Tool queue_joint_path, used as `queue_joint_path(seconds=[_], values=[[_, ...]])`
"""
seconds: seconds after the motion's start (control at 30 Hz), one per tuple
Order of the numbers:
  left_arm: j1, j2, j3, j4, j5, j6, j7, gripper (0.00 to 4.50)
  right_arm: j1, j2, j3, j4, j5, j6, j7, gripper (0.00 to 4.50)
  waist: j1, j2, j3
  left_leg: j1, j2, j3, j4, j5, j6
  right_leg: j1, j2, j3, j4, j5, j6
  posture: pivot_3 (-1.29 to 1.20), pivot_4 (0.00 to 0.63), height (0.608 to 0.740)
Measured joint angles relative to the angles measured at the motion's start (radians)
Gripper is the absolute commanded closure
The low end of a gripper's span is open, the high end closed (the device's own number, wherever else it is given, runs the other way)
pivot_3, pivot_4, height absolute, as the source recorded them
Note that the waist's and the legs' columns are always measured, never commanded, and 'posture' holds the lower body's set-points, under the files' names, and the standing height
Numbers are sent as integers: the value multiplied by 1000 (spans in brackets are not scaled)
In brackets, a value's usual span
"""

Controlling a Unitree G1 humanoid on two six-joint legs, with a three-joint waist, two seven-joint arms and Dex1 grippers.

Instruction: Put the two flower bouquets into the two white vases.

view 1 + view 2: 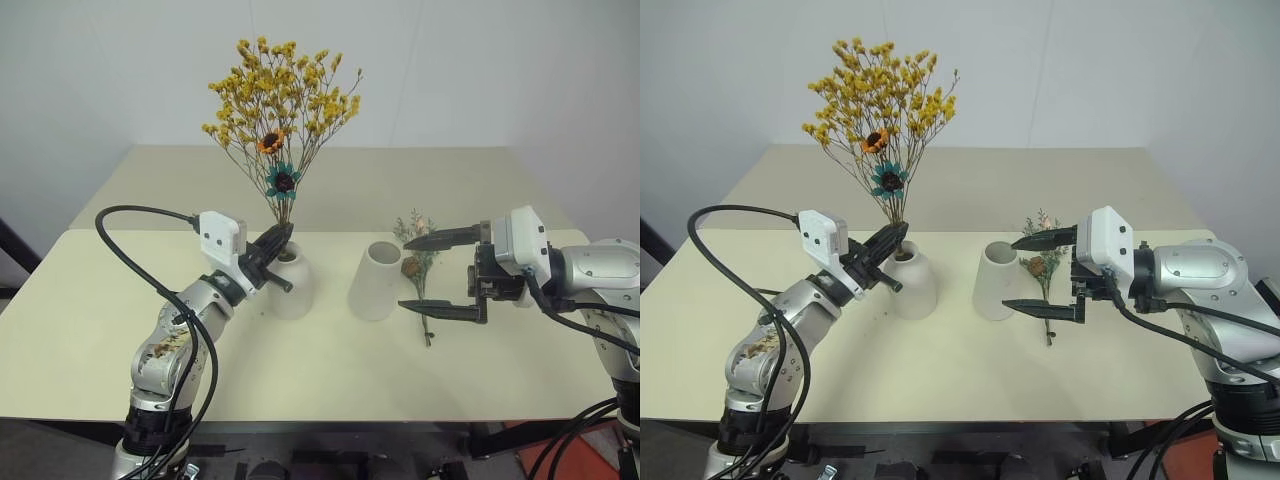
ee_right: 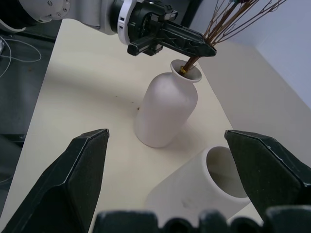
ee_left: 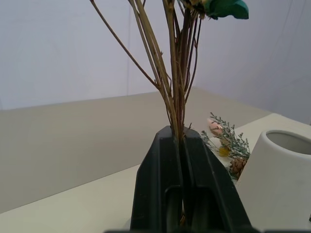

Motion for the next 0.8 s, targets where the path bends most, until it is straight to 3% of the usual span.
queue_joint_path(seconds=[0.23,0.4,0.7,0.73,0.8], values=[[16,-25,-27,-32,39,19,69,4484,0,0,0,-1,0,0,0,0,0,0,0,0,0,0,0,0,0,0,0,0,0,0,0,0,150,740],[37,-26,-26,-55,23,67,80,3215,0,0,0,-1,0,0,0,0,0,0,0,0,0,0,0,0,0,0,0,0,0,0,0,0,150,740],[80,29,-1,-166,-31,129,68,273,0,0,0,-1,0,0,0,0,-1,0,0,1,0,0,0,0,0,0,0,0,0,0,0,0,150,740],[91,35,2,-178,-37,137,70,43,0,0,0,-1,0,0,0,0,-1,0,0,0,0,0,0,0,0,0,0,0,0,0,0,0,150,740],[113,50,19,-209,-48,154,73,43,0,0,0,-1,0,0,0,0,-1,0,0,1,0,0,0,0,0,0,0,0,0,0,0,0,150,740]])
